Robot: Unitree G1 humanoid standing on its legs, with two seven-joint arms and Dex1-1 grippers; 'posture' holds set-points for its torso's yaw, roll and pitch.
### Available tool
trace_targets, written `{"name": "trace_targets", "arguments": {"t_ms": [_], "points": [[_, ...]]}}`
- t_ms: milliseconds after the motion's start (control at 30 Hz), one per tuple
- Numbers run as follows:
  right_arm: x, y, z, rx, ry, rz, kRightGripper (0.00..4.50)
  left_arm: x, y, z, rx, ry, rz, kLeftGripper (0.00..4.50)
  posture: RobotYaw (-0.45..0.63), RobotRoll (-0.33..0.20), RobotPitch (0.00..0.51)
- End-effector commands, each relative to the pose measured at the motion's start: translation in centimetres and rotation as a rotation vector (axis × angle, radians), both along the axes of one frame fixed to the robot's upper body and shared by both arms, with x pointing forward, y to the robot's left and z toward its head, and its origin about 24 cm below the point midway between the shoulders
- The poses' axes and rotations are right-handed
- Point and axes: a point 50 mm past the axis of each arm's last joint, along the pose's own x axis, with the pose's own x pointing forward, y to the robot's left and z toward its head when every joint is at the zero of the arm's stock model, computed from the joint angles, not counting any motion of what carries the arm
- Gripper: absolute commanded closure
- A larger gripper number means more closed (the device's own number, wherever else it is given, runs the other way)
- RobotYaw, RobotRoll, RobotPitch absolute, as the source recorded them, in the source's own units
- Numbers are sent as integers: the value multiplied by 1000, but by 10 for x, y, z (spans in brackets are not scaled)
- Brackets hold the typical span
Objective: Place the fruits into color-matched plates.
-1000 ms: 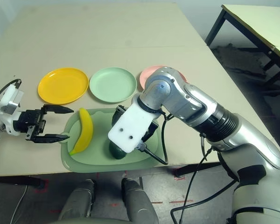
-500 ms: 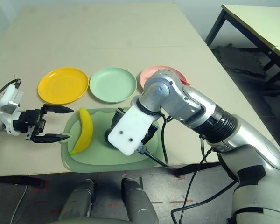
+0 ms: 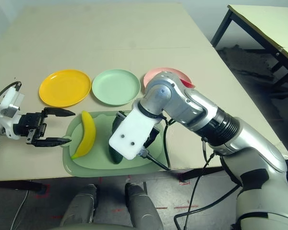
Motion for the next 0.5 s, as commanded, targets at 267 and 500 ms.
{"name": "trace_targets", "arguments": {"t_ms": [267,500], "points": [[4,0,-3,-10,-9,-53,80,-2,2,0,14,-2,0,0,41,0,193],[6,3,-7,8,11,-128,80,-2,2,-1,19,-2,1,0,35,0,194]]}}
